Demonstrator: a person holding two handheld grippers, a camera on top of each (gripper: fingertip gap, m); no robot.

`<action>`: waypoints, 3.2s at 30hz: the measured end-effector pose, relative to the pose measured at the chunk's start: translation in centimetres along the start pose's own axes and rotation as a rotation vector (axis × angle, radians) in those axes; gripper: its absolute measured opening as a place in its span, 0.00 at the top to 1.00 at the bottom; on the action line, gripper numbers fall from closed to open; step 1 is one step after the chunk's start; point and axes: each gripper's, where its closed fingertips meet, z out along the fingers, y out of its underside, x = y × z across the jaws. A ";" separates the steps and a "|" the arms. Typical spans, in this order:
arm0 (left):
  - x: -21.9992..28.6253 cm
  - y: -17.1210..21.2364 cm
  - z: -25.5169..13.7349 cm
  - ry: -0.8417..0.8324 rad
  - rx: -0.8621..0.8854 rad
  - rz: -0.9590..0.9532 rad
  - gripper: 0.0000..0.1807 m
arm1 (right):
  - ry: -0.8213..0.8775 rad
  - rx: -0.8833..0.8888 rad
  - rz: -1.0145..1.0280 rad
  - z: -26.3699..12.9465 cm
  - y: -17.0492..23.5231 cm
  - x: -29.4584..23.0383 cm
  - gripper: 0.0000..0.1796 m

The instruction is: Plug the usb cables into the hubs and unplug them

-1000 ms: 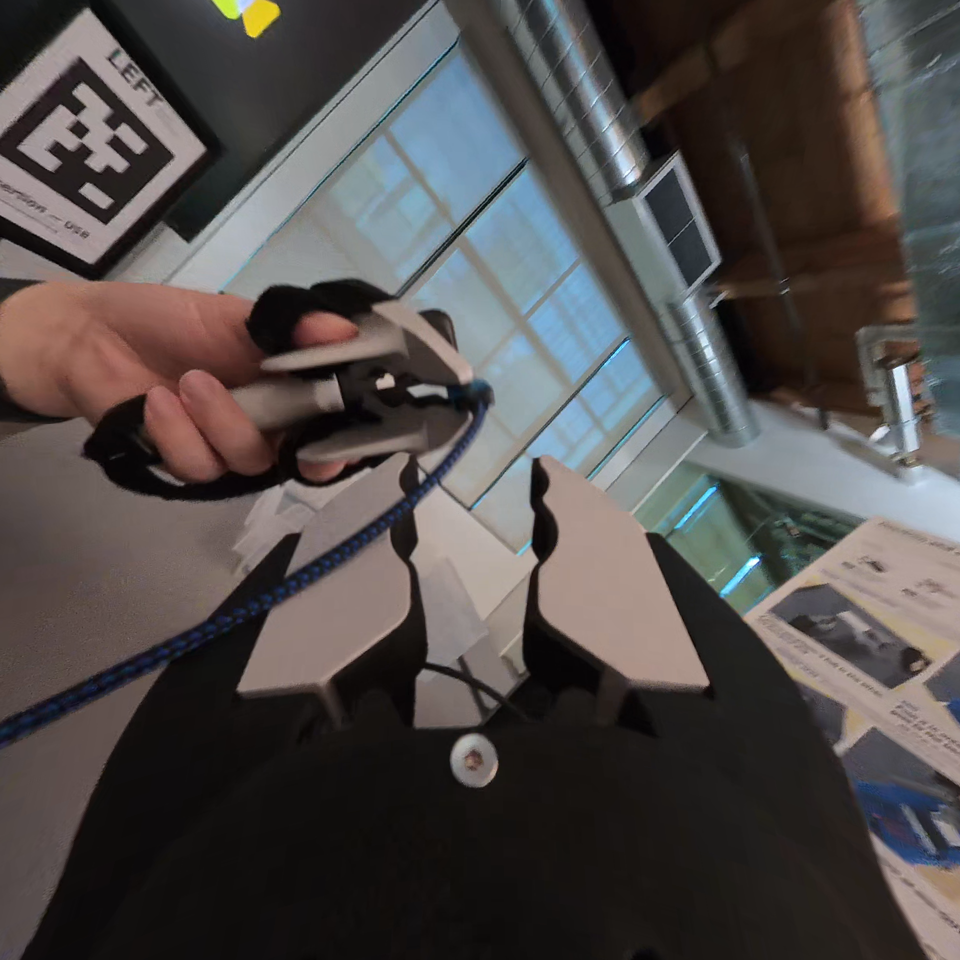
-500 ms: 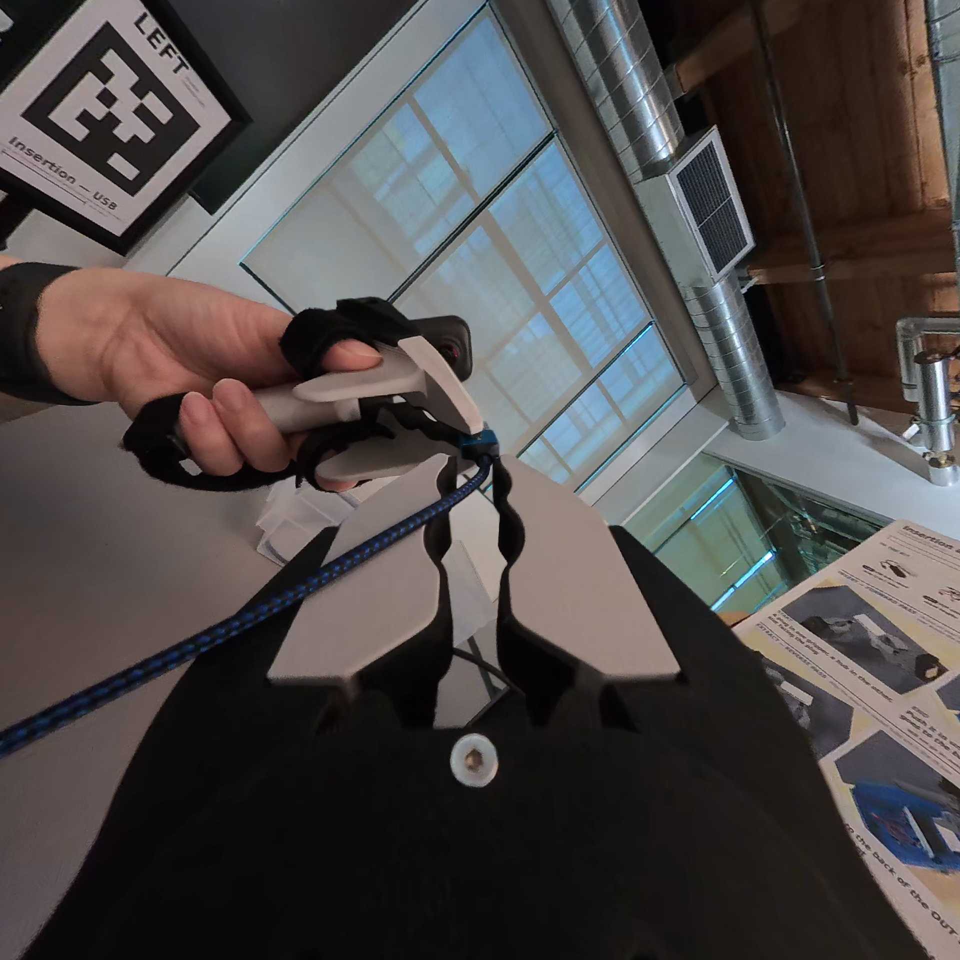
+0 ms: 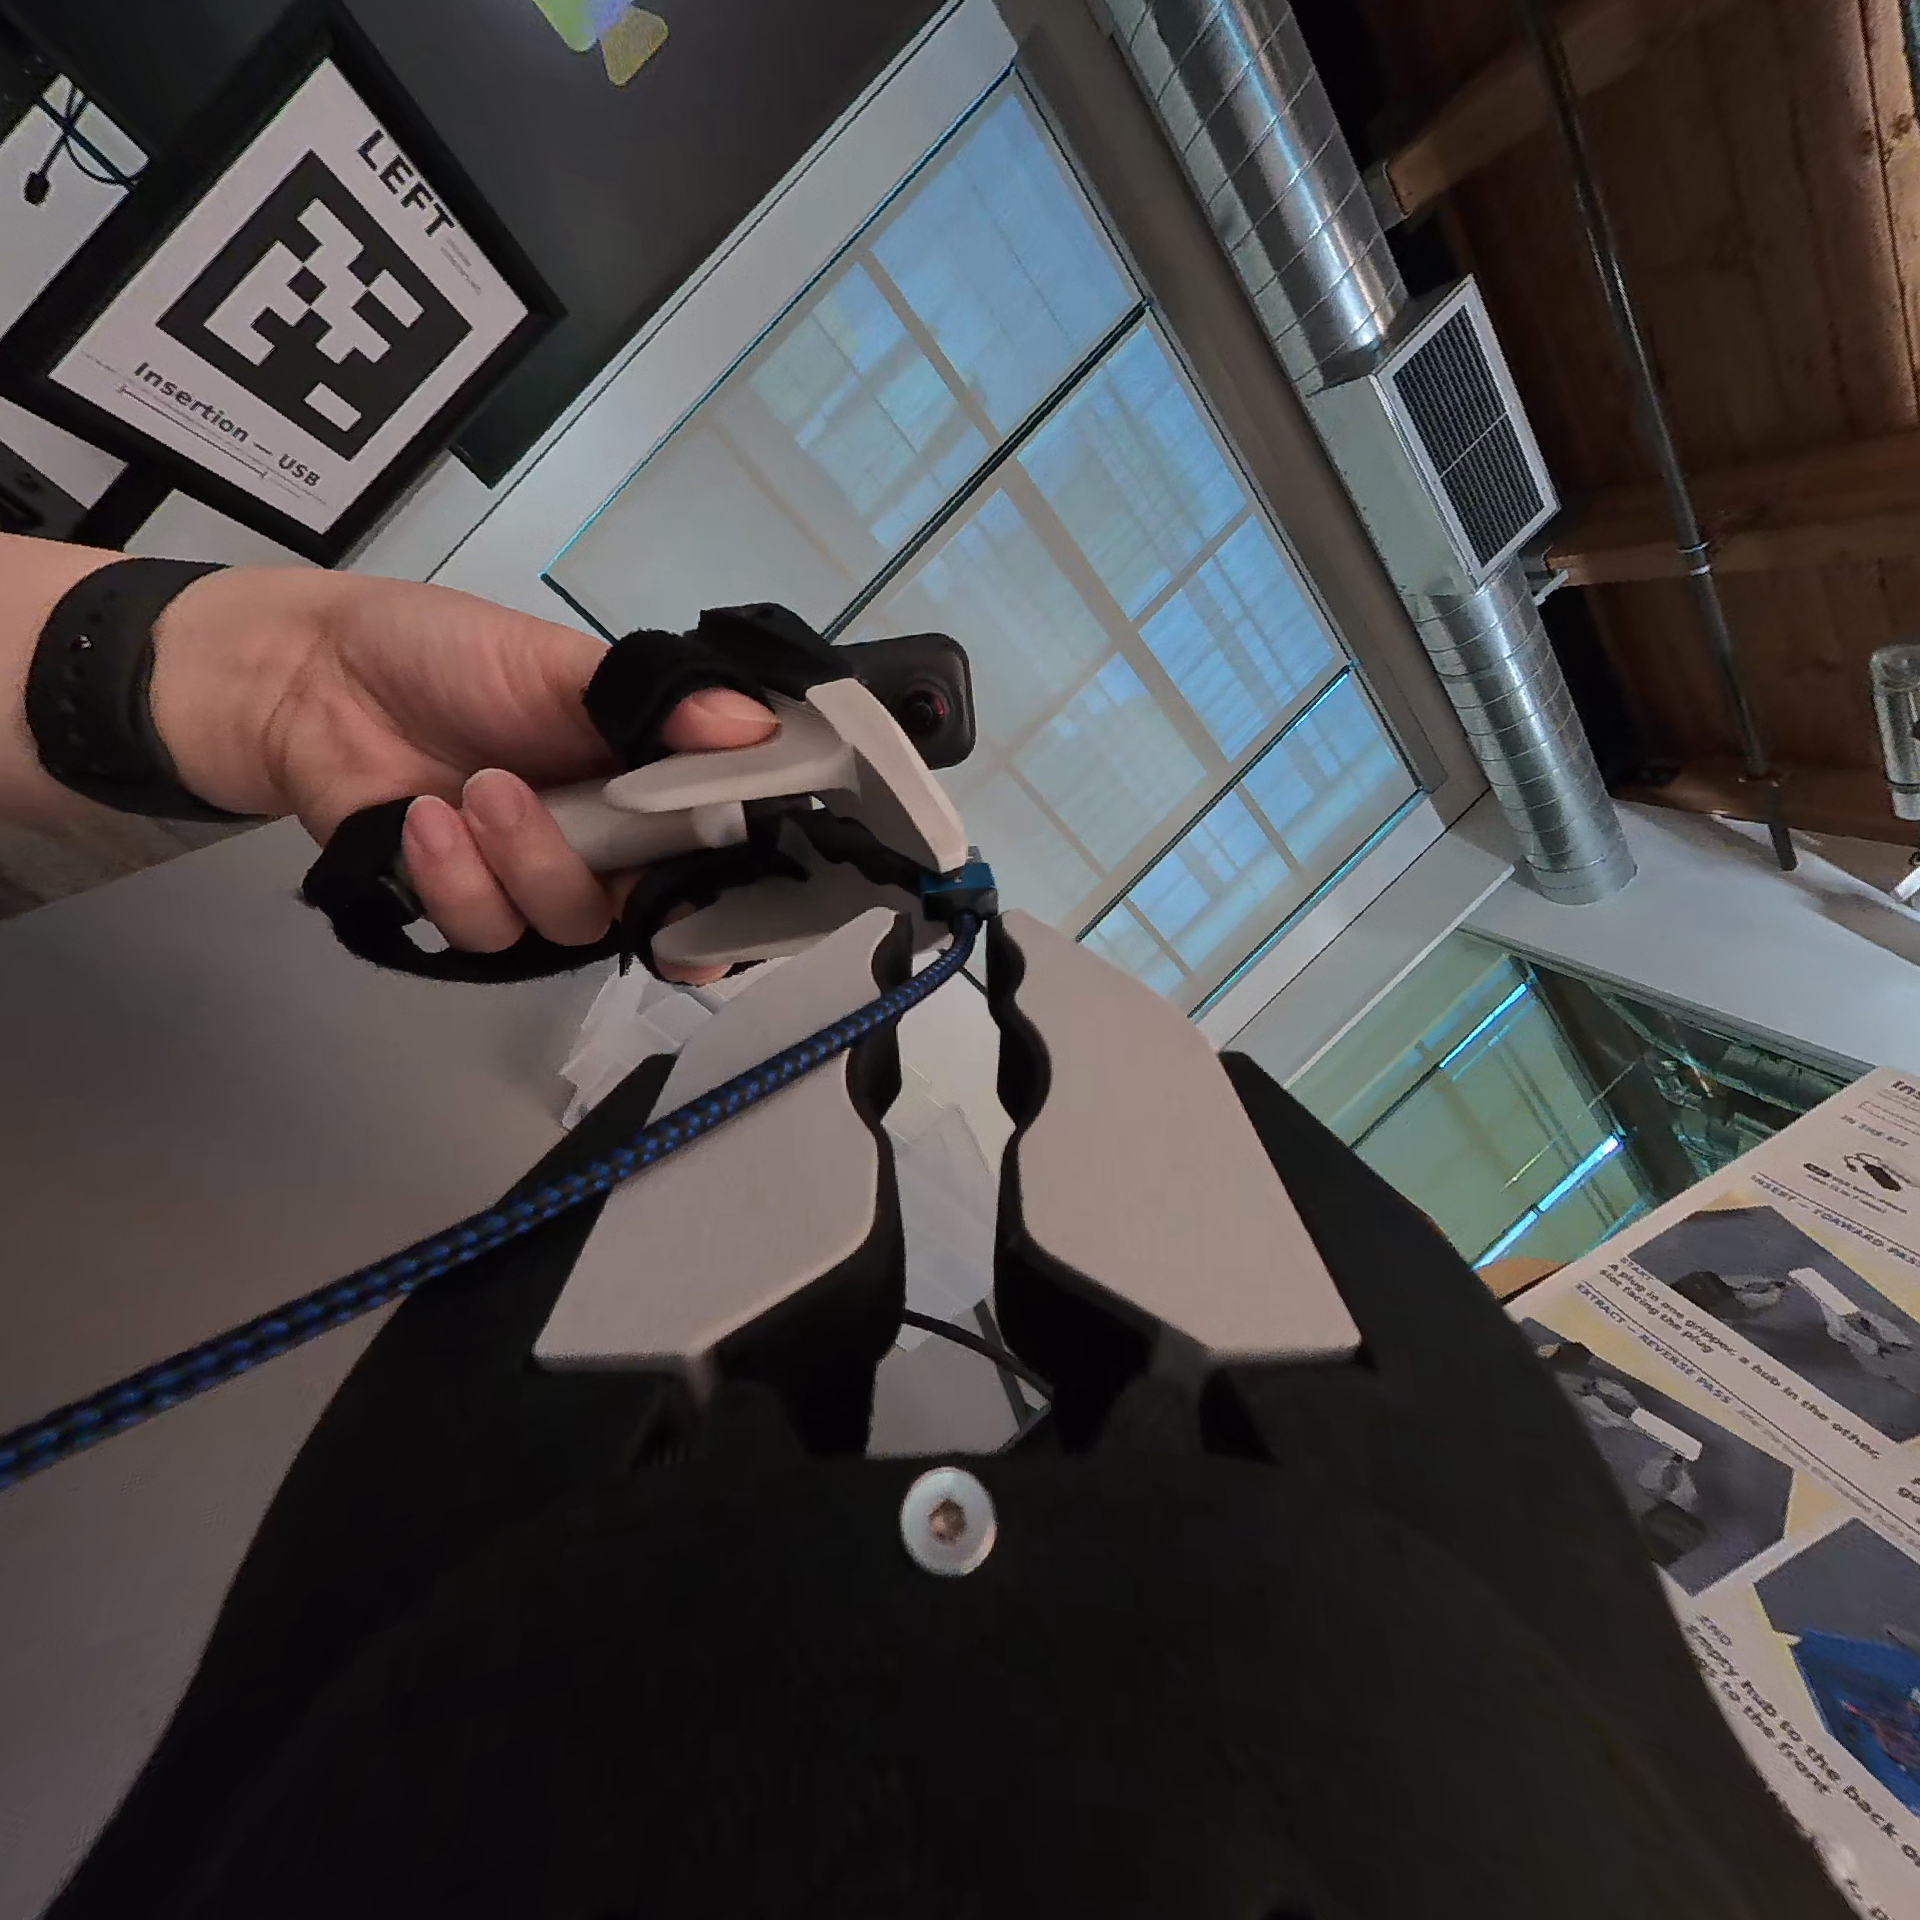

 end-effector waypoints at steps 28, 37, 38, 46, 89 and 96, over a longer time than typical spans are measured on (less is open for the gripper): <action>-1.7 -0.7 -2.1 -0.067 0.104 0.044 0.91 | -0.037 -0.080 0.060 0.3 0.9 0.2 0.97; -12.1 2.9 -5.7 -0.453 -0.065 0.254 0.89 | 0.253 -0.075 0.228 -5.0 1.6 9.8 0.97; -12.0 3.4 -4.7 -0.423 -0.064 0.196 0.90 | 0.266 -0.070 0.237 -5.4 1.6 10.3 0.97; -22.2 3.0 -3.8 -1.082 -0.069 0.551 0.77 | 0.272 -0.079 0.234 -6.1 1.8 10.8 0.97; -13.5 -7.5 11.9 -0.350 -0.077 0.394 0.84 | 0.525 -0.475 0.371 -6.8 5.7 14.3 0.97; -13.0 -6.5 13.3 -0.340 -0.069 0.409 0.84 | 0.586 -0.475 0.314 -7.4 5.1 15.1 0.97</action>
